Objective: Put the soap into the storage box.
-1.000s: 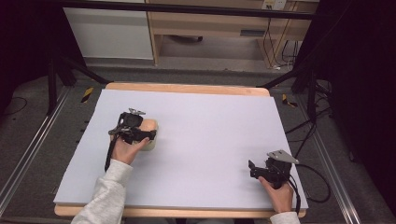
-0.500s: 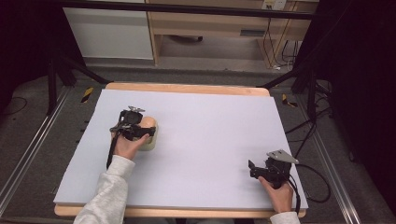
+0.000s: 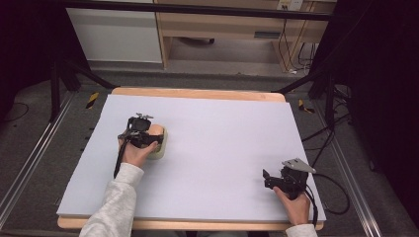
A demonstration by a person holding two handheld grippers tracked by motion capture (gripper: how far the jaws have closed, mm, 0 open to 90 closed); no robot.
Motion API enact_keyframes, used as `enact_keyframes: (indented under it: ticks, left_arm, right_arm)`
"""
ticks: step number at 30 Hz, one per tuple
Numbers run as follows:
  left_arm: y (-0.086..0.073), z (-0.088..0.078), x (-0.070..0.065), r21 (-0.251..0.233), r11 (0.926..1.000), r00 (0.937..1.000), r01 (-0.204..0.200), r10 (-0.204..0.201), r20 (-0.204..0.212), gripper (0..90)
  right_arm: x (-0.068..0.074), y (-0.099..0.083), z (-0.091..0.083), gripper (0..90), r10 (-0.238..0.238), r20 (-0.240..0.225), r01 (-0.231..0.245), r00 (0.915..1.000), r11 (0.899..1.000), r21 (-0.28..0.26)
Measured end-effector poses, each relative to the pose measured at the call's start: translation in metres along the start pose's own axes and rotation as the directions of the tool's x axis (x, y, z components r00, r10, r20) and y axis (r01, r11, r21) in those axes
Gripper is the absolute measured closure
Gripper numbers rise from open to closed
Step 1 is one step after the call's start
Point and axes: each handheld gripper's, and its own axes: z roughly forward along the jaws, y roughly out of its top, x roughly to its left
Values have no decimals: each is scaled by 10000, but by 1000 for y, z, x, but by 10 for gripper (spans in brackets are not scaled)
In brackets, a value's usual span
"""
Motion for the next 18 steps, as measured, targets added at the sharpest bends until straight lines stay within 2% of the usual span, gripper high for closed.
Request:
enact_keyframes:
  ticks: [18]
  left_arm:
    - [-6, 13, 3, 235, 9997, 9999, 119, -116, -116, 317]
  right_arm:
    - [0, 0, 0, 41, 11, 17, -11, 10000, 10000, 13]
